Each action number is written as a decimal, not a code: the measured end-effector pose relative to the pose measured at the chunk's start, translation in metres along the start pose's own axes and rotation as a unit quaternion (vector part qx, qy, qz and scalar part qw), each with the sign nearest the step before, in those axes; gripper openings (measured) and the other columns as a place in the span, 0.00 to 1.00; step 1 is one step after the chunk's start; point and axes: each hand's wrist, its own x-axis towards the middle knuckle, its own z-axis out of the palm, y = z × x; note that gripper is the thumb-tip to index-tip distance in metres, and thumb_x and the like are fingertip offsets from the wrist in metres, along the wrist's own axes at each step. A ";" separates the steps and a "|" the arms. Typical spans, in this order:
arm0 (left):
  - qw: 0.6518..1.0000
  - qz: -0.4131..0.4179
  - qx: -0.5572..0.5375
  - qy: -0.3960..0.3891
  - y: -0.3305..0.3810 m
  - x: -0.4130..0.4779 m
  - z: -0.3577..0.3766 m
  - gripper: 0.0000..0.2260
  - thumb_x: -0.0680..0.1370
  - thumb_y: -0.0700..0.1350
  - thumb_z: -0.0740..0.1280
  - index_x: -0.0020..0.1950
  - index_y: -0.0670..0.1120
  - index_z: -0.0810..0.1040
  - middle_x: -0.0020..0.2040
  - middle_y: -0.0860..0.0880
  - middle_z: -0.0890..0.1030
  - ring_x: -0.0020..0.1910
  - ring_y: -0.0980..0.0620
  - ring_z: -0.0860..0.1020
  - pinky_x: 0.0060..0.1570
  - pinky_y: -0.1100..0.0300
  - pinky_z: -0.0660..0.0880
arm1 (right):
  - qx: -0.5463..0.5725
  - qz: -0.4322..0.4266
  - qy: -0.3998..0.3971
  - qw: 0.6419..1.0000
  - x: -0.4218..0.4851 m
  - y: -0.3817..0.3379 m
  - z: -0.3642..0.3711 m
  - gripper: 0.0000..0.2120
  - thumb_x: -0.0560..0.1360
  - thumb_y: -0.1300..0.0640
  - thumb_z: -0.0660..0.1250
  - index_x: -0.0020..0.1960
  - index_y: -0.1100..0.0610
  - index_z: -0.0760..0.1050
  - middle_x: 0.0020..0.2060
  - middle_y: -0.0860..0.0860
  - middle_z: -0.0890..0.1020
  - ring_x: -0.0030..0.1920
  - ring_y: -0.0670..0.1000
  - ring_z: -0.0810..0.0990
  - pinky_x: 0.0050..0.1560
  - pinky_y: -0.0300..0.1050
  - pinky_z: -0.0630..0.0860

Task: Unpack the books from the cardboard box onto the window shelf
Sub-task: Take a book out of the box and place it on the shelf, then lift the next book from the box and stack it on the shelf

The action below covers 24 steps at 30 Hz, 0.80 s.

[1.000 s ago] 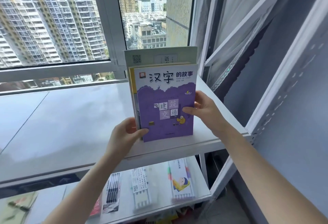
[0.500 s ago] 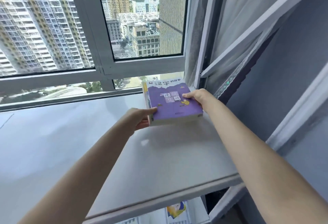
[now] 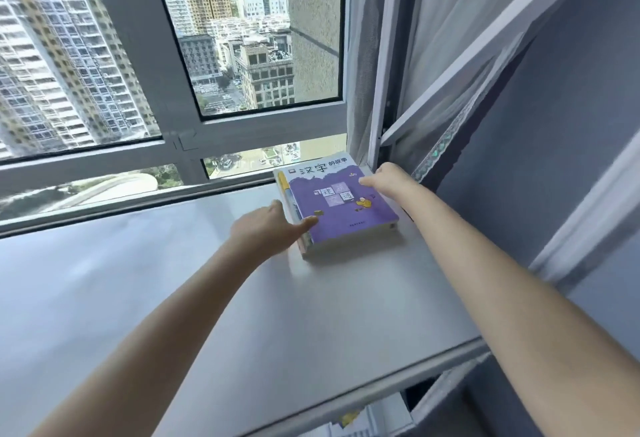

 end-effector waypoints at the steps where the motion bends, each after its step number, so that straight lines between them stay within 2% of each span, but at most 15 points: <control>1: 0.999 0.026 0.010 0.027 -0.003 -0.009 -0.004 0.33 0.71 0.72 0.56 0.61 0.46 0.71 0.57 0.47 0.79 0.57 0.45 0.76 0.45 0.55 0.68 | -0.011 -0.016 0.006 1.000 -0.008 -0.002 -0.004 0.21 0.74 0.47 0.67 0.60 0.60 0.71 0.61 0.58 0.73 0.60 0.58 0.72 0.55 0.48 0.72; 2: 0.997 0.058 0.003 0.049 -0.006 -0.020 -0.009 0.33 0.71 0.72 0.57 0.63 0.48 0.69 0.60 0.48 0.77 0.60 0.46 0.74 0.49 0.54 0.68 | -0.021 -0.031 0.010 0.999 -0.019 -0.004 -0.008 0.31 0.74 0.44 0.67 0.69 0.61 0.65 0.68 0.58 0.68 0.67 0.59 0.68 0.64 0.51 0.68; 4: 0.989 0.128 -0.006 0.075 -0.012 -0.050 -0.015 0.33 0.70 0.71 0.58 0.67 0.51 0.66 0.64 0.50 0.74 0.65 0.48 0.70 0.55 0.53 0.68 | -0.038 -0.071 0.013 0.997 -0.052 -0.007 -0.016 0.40 0.72 0.41 0.68 0.74 0.61 0.57 0.74 0.58 0.61 0.73 0.58 0.60 0.71 0.52 0.61; 7: 0.972 0.220 -0.009 0.086 -0.018 -0.104 -0.016 0.34 0.69 0.71 0.59 0.69 0.53 0.64 0.67 0.51 0.72 0.68 0.49 0.66 0.59 0.54 0.66 | -0.055 -0.099 0.007 0.994 -0.116 -0.006 -0.026 0.44 0.70 0.40 0.69 0.75 0.60 0.54 0.74 0.58 0.58 0.74 0.56 0.58 0.70 0.49 0.59; 10: 0.953 0.299 -0.008 0.048 -0.015 -0.162 -0.007 0.37 0.68 0.72 0.56 0.71 0.53 0.64 0.70 0.53 0.69 0.70 0.51 0.64 0.62 0.54 0.65 | -0.068 -0.097 0.015 0.993 -0.188 0.008 -0.034 0.46 0.71 0.39 0.68 0.77 0.60 0.50 0.76 0.55 0.56 0.75 0.53 0.56 0.72 0.47 0.56; 14: 0.909 0.417 -0.006 -0.016 0.007 -0.233 0.017 0.36 0.68 0.72 0.56 0.70 0.54 0.65 0.70 0.54 0.69 0.71 0.52 0.63 0.64 0.56 0.64 | -0.071 -0.031 0.020 0.997 -0.288 0.048 -0.042 0.45 0.72 0.39 0.66 0.77 0.58 0.49 0.77 0.53 0.55 0.75 0.51 0.57 0.72 0.50 0.60; 17: 0.876 0.480 -0.007 -0.042 0.032 -0.278 0.039 0.35 0.68 0.71 0.57 0.70 0.54 0.65 0.70 0.54 0.69 0.70 0.51 0.65 0.64 0.56 0.64 | -0.055 0.029 0.035 0.997 -0.355 0.092 -0.056 0.45 0.71 0.38 0.67 0.77 0.56 0.50 0.77 0.52 0.54 0.75 0.51 0.56 0.73 0.48 0.57; 22: 0.820 0.567 -0.007 -0.076 0.085 -0.353 0.082 0.38 0.66 0.73 0.52 0.70 0.53 0.66 0.69 0.55 0.70 0.71 0.53 0.64 0.64 0.56 0.65 | -0.057 0.147 0.068 0.985 -0.458 0.189 -0.083 0.46 0.70 0.35 0.66 0.77 0.55 0.51 0.77 0.51 0.55 0.75 0.51 0.56 0.73 0.51 0.57; 24: 0.804 0.588 0.000 -0.091 0.110 -0.385 0.104 0.37 0.67 0.73 0.54 0.70 0.53 0.66 0.69 0.55 0.70 0.71 0.53 0.64 0.64 0.57 0.65 | -0.060 0.190 0.084 0.976 -0.500 0.229 -0.094 0.45 0.70 0.36 0.66 0.77 0.56 0.52 0.76 0.52 0.56 0.75 0.52 0.57 0.73 0.51 0.57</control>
